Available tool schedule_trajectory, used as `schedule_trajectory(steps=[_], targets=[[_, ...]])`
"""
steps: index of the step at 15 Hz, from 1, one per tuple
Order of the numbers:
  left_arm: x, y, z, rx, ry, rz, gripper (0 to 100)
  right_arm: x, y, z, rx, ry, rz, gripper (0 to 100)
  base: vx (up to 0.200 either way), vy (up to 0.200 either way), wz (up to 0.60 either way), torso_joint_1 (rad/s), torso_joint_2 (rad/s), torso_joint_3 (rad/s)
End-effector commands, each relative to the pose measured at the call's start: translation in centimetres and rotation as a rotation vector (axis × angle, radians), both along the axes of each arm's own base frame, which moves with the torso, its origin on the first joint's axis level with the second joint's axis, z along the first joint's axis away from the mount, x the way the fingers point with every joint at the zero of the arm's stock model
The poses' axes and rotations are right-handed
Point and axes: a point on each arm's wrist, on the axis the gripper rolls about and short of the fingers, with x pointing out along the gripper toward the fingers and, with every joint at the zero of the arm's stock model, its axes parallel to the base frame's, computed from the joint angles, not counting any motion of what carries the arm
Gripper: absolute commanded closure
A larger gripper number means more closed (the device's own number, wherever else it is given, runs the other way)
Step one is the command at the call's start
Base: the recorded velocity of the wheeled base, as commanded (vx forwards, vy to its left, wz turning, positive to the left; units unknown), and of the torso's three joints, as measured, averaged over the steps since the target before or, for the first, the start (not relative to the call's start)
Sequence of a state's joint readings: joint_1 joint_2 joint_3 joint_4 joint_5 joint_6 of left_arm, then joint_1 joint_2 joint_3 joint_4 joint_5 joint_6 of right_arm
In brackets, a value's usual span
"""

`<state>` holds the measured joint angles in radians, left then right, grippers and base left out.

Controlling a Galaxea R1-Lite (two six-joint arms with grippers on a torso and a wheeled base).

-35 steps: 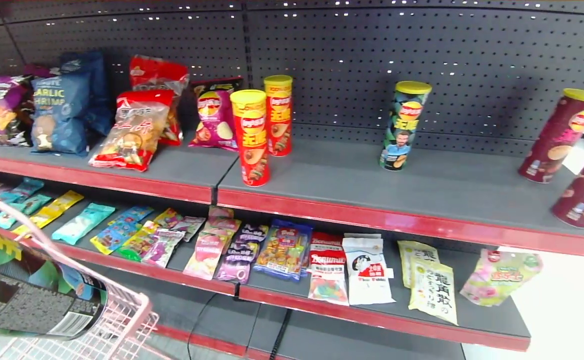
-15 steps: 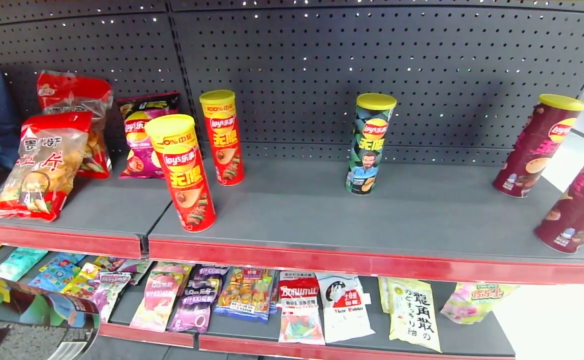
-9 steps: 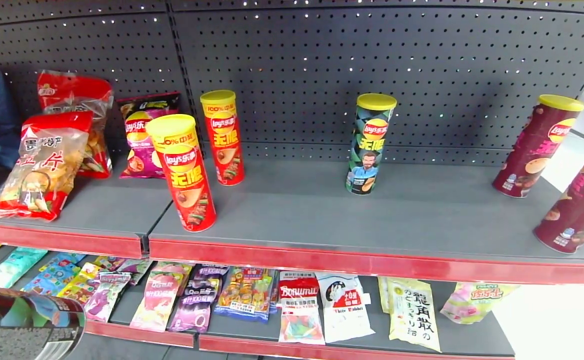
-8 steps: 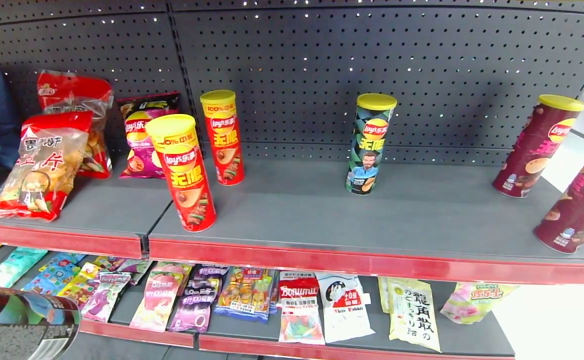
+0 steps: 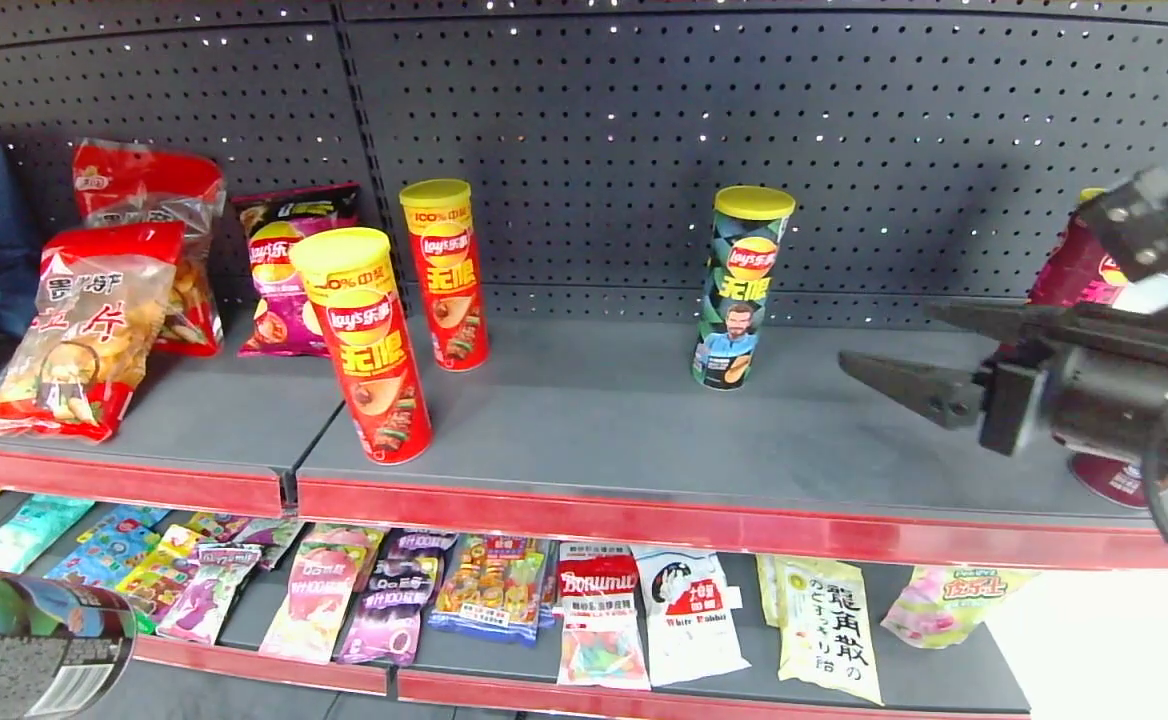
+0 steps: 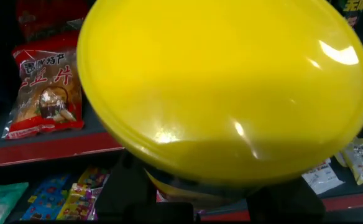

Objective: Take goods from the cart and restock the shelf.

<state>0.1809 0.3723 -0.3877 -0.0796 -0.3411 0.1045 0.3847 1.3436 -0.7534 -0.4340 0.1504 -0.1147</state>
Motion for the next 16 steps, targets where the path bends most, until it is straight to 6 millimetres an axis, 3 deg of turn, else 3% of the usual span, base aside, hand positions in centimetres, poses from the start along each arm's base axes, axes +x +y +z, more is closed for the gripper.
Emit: schedule_trajectory(steps=[1, 3, 6, 9, 16], targets=[[0.1, 0.0, 0.0, -0.001, 0.004, -0.002, 100, 5.4, 2.9, -1.6, -0.023, 0.052, 0.02, 0, 0.0, 0.0, 0.0, 0.0, 0.0, 0.0], [0.3, 0.0, -0.3, -0.004, 0.019, -0.001, 100, 7.4, 4.0, -1.3, -0.016, 0.04, 0.028, 0, 0.0, 0.0, 0.0, 0.0, 0.0, 0.0], [0.5, 0.1, -0.2, -0.006, 0.033, -0.002, 100, 8.7, 5.0, -1.9, -0.028, 0.054, 0.017, 0, 0.0, 0.0, 0.0, 0.0, 0.0, 0.0], [0.6, 0.1, -0.2, -0.005, 0.037, -0.002, 100, 10.0, 5.3, -2.3, -0.033, 0.057, -0.019, 0, 0.0, 0.0, 0.0, 0.0, 0.0, 0.0], [0.6, 0.1, -0.3, -0.006, 0.04, -0.002, 100, 15.2, 5.3, -2.0, -0.002, 0.019, -0.122, 0, 0.0, 0.0, 0.0, 0.0, 0.0, 0.0]])
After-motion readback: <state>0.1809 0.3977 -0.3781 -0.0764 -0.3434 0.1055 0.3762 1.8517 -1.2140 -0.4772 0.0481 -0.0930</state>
